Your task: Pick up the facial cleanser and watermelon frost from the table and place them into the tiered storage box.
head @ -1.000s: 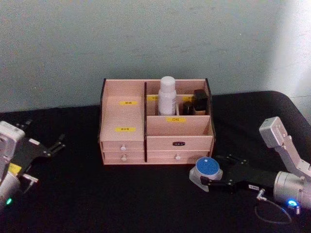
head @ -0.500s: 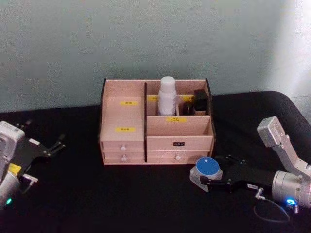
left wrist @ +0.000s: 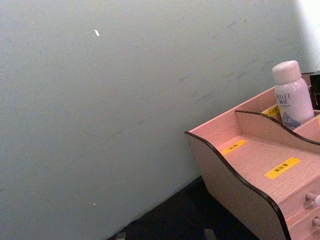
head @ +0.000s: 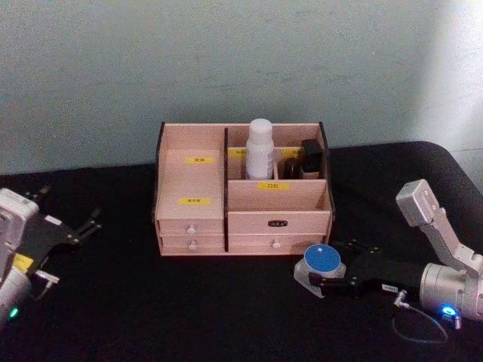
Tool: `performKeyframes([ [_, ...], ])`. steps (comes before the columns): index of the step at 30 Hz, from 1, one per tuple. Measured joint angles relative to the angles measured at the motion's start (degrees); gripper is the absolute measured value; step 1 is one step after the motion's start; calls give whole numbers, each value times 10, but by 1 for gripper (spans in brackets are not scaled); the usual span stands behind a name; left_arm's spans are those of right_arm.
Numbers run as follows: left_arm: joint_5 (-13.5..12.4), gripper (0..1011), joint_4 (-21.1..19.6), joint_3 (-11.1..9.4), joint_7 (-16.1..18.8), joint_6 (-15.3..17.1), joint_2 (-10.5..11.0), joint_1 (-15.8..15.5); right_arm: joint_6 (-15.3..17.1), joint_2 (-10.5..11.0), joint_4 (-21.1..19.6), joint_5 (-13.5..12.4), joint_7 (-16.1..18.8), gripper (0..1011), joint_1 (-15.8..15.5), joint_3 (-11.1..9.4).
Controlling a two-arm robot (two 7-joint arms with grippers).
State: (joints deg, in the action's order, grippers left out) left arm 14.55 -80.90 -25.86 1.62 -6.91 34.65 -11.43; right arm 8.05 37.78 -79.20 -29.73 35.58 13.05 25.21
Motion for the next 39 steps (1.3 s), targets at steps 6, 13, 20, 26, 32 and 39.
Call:
performKeyframes([
  [6,0,1001,0,0,0,0,0,0,0,0,3,1,2,1000,3,3],
  [13,0,1001,0,0,0,0,0,0,2,-2,9,2,3,1000,8,7],
  [20,0,1001,0,0,0,0,0,0,3,-3,11,3,3,1000,9,8],
  [26,0,1001,0,0,0,0,0,0,3,-4,13,2,2,1000,10,8],
  [32,0,1001,0,0,0,0,0,0,2,-5,13,2,1,1000,10,7],
  [39,0,1001,0,0,0,0,0,0,1,-5,13,1,1,1000,10,7],
])
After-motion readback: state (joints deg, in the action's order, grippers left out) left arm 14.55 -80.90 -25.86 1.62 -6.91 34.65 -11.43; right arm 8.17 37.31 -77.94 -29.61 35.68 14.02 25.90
